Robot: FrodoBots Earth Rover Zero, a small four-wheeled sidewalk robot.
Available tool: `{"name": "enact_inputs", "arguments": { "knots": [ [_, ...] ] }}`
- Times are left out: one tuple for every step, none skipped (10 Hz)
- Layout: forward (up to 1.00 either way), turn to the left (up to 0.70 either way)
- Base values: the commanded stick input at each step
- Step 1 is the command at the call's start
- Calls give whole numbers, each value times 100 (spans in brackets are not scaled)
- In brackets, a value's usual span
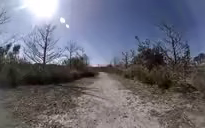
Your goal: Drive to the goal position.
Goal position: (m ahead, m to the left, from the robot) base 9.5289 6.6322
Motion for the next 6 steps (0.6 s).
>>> {"name": "enact_inputs", "arguments": {
  "knots": [
    [66,0],
    [66,0],
    [66,0],
    [66,0],
    [66,0],
    [66,0]
  ]
}}
